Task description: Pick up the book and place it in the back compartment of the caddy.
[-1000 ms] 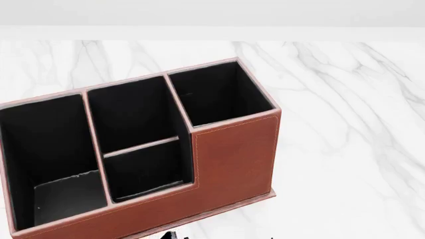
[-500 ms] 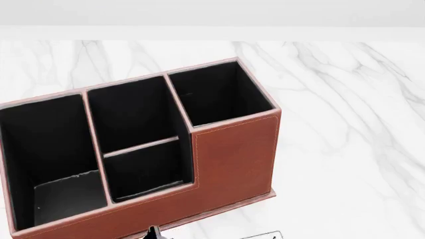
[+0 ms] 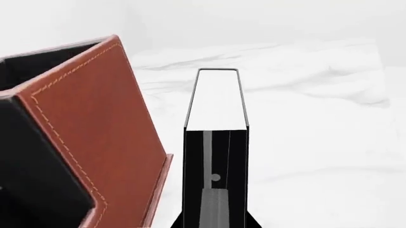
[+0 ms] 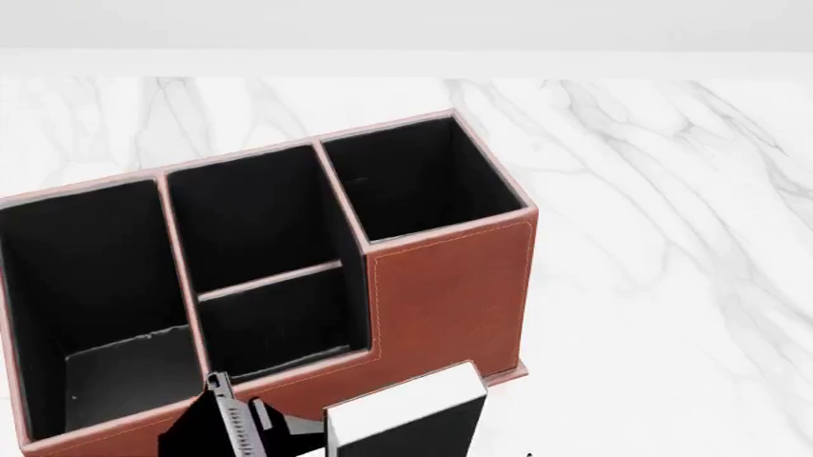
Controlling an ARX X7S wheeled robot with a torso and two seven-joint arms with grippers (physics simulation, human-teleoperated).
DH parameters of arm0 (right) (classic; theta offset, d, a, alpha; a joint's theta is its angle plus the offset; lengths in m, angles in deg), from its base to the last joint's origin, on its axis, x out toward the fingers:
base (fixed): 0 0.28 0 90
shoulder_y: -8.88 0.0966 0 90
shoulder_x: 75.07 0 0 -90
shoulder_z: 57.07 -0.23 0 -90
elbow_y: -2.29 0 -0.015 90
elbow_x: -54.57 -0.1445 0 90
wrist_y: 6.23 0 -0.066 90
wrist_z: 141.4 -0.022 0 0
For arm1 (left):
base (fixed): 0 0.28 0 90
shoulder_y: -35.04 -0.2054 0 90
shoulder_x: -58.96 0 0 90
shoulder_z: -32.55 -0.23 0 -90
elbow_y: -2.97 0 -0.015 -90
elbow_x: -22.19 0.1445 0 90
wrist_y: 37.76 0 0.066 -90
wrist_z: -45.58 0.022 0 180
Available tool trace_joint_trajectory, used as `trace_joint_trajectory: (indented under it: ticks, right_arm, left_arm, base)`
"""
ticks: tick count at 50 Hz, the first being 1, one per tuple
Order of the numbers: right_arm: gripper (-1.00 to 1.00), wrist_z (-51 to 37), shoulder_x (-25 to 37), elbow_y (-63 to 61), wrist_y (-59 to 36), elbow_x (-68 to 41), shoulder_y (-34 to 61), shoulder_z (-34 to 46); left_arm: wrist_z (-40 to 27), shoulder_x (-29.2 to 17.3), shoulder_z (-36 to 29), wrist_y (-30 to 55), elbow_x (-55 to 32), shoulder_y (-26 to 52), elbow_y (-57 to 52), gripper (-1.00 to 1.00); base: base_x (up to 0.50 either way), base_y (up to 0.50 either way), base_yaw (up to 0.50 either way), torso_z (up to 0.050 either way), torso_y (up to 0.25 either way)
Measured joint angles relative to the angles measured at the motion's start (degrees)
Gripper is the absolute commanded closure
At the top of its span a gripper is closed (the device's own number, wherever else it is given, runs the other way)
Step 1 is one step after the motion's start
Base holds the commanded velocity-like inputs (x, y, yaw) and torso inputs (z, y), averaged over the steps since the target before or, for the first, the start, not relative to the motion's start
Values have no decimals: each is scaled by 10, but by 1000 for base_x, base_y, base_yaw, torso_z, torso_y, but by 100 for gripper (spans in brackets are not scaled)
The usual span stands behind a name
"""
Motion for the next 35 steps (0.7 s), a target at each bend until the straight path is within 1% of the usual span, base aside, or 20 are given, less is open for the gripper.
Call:
trace_joint_trajectory:
  ticks: [14, 24, 35]
  right_arm:
    - [-100, -2, 0, -1, -1, 3, 0, 3]
    - [-100, -2, 0, 3, -2, 4, 3, 7]
    - [-100, -3, 0, 6, 0, 2, 5, 10]
  left_arm:
    - [-31, -67, 30, 66, -36, 7, -120, 100]
    - [-16, -103, 59, 108, -104, 19, -167, 100]
    - [10, -122, 71, 160, -171, 40, -181, 100]
  base:
    - [0, 0, 0, 0, 1]
    - [0, 0, 0, 0, 1]
    - [0, 0, 0, 0, 1]
